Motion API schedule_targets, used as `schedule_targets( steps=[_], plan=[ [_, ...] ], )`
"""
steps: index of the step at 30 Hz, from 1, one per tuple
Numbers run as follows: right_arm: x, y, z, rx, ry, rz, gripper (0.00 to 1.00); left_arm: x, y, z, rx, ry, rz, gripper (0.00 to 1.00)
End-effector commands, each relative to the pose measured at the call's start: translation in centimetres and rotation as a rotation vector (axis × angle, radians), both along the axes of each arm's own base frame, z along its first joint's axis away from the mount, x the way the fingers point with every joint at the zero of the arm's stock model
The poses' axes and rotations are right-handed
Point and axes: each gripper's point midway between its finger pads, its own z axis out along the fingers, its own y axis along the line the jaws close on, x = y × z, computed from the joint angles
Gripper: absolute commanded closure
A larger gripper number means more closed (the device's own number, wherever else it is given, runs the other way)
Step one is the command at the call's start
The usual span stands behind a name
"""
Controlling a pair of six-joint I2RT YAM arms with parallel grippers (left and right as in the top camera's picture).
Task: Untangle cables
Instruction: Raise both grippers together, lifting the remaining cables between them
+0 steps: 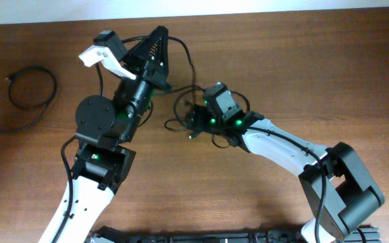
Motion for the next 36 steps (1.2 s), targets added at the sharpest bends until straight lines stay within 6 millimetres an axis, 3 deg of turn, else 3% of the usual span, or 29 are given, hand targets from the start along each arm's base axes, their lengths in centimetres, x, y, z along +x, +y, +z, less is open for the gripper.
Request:
schedule_targets(
  steps=[1,9,14,17,21,22,24,28,31,33,36],
  plan=[
    [1.1,-7.6,-2.0,-0.254,0.015,-0.199,0.12,-0.5,0.7,1.3,0.015,-0.043,0.036,1.00],
    [0.2,-19.6,-3.6,-0.389,0.211,-0.434,0.11,-0.6,1.3,1.7,0.029,-0.062,0.073,1.00],
    [-0.2,-23.8,-4.0,-0.435,0.249,-0.404,0.11,-0.8,1.7,3.2,0.101,-0.127,0.122,1.00],
    [0.0,-22.2,-4.1,-0.375,0.245,-0.258,0.10,-0.9,1.8,3.7,0.103,-0.138,0.124,1.00],
    [1.5,-14.3,-2.6,-0.114,0.083,0.174,0.09,-0.6,1.6,2.6,0.123,-0.098,0.121,1.00],
    [2.0,-12.9,-2.0,-0.094,0.022,0.247,0.09,-0.5,1.6,2.3,0.130,-0.087,0.120,1.00],
    [2.7,-11.9,-1.6,-0.121,-0.045,0.310,0.02,-0.4,1.6,2.0,0.152,-0.083,0.125,1.00],
    [4.7,-11.6,-1.0,-0.203,-0.139,0.277,0.01,-0.4,1.5,2.0,0.152,-0.081,0.123,1.00],
    [6.6,-11.4,0.0,-0.064,-0.120,0.014,0.01,-0.3,1.4,1.4,0.163,-0.058,0.120,1.00],
    [6.9,-9.8,0.9,0.048,-0.114,-0.010,0.00,-0.2,1.4,1.3,0.161,-0.052,0.118,1.00],
    [6.7,-5.9,2.5,0.187,-0.123,0.012,0.08,-0.2,1.4,1.3,0.160,-0.053,0.118,1.00]
  ],
)
